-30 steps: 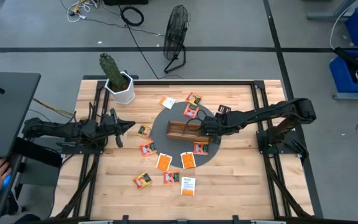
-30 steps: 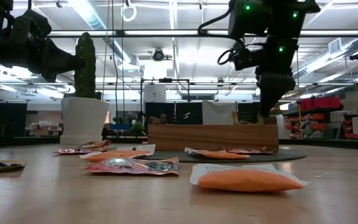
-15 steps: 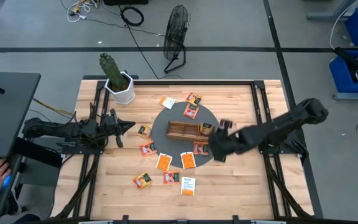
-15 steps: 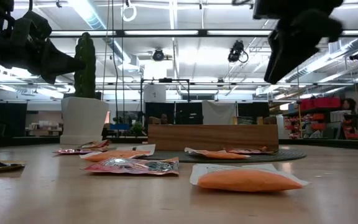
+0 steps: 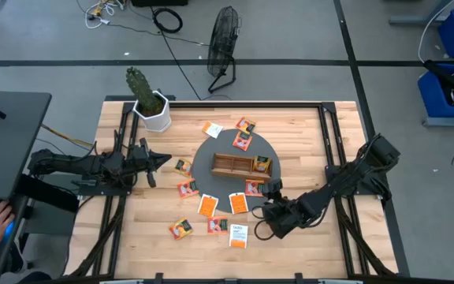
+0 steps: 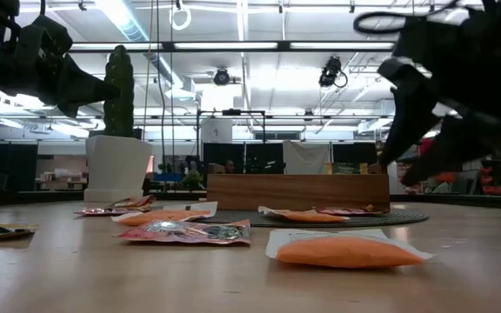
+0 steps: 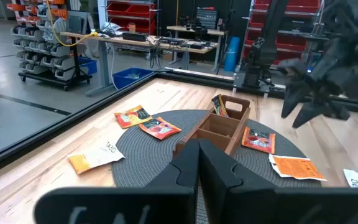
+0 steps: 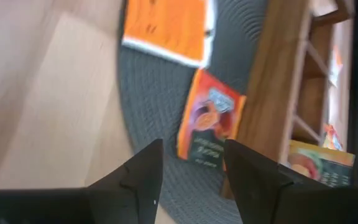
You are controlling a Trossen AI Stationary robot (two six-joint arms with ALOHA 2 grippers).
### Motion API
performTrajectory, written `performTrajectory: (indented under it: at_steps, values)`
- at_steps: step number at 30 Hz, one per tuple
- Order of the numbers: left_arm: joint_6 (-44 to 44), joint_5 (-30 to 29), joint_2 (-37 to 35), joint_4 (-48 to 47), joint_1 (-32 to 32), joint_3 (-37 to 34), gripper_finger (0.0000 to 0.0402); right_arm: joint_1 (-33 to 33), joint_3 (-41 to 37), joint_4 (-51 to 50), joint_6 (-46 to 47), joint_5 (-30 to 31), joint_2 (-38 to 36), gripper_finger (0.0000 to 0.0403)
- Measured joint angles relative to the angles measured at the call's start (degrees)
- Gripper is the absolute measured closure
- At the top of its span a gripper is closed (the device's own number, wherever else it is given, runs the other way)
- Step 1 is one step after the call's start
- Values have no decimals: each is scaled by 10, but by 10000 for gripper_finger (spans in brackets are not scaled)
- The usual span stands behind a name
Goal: Pick & Place Tea
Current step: Put the orange tea bag into the middle section of the wooden organizer
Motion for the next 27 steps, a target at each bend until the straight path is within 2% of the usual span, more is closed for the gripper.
performTrajectory:
  at_steps: [3, 8, 21, 27]
  values:
    - [-14, 0, 0, -5, 0, 0, 388, -2, 0, 0, -20, -7, 33, 227]
    - [-14, 0, 0, -7, 0, 0, 388, -12, 0, 1, -31, 20, 63, 227]
    - [-16, 0, 0, -8, 0, 0, 388, -35, 0, 7, -45, 34, 64, 227]
    - [-16, 0, 0, -8, 0, 0, 388, -52, 0, 21, -49, 15, 64, 227]
